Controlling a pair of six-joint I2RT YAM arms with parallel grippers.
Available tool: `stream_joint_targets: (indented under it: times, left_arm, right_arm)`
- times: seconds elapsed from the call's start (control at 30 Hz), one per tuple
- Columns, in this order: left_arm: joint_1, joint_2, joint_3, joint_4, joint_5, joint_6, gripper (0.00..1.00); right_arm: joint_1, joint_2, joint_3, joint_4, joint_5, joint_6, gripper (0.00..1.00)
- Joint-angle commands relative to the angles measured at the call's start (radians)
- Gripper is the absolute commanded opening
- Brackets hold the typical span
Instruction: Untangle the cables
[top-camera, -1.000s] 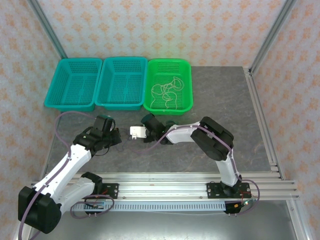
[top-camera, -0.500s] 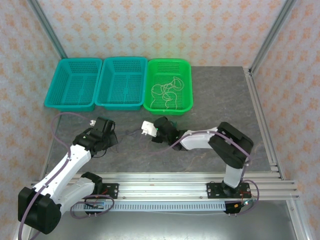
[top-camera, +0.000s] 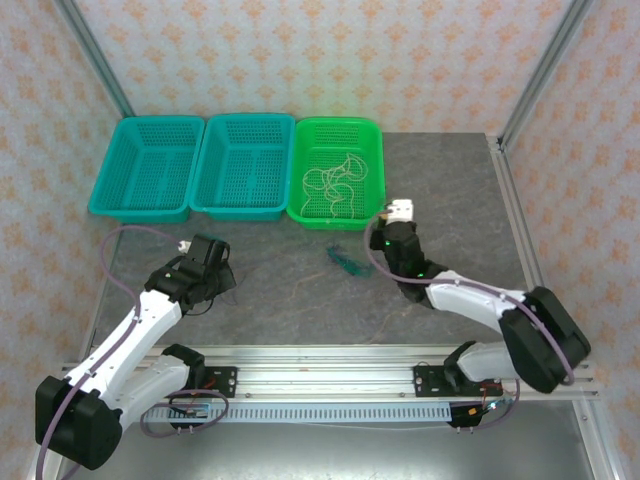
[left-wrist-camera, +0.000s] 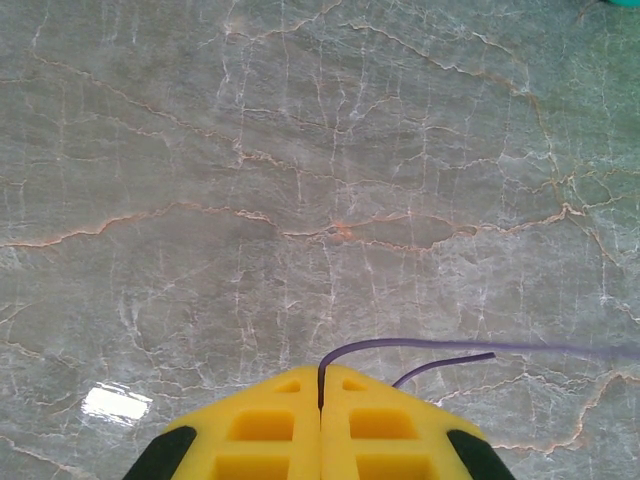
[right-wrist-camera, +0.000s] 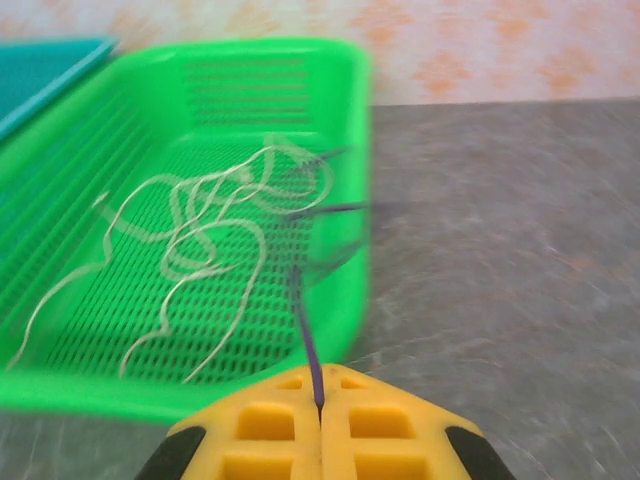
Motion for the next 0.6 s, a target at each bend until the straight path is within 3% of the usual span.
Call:
stream_joint_targets:
  times: [0.0,0.13,0.33,0.43,0.57]
  left_arm:
    - [0.006,-0.012,0.014,-0.041,-0.048,-0.036,0.00]
    - [0.007,0.001,0.050,-0.105,-0.136,-0.061,0.00]
    - [0.042,0.017,0.116,-0.184,-0.211,-0.064,0.00]
    - [0.054,0.014,0.158,-0.203,-0.211,-0.062,0.00]
    - [0.058,0.003,0.269,-0.243,-0.223,-0.050,0.00]
  right_arm:
    - [-0.071,-0.090,-0.015,-0.128,0.105,0.267,0.00]
    - [-0.229,-0.234,-0.043,-0.306,0.116,0.464,0.00]
    - [-0.534,-0.390,-0.074,-0.476,0.038,0.539,0.00]
    - [-0.613,-0.426,-0.059,-0.523,0.008,0.517,0.00]
    - [-0.647,-0.430,-0.033,-0.559,0.013,0.494,0.00]
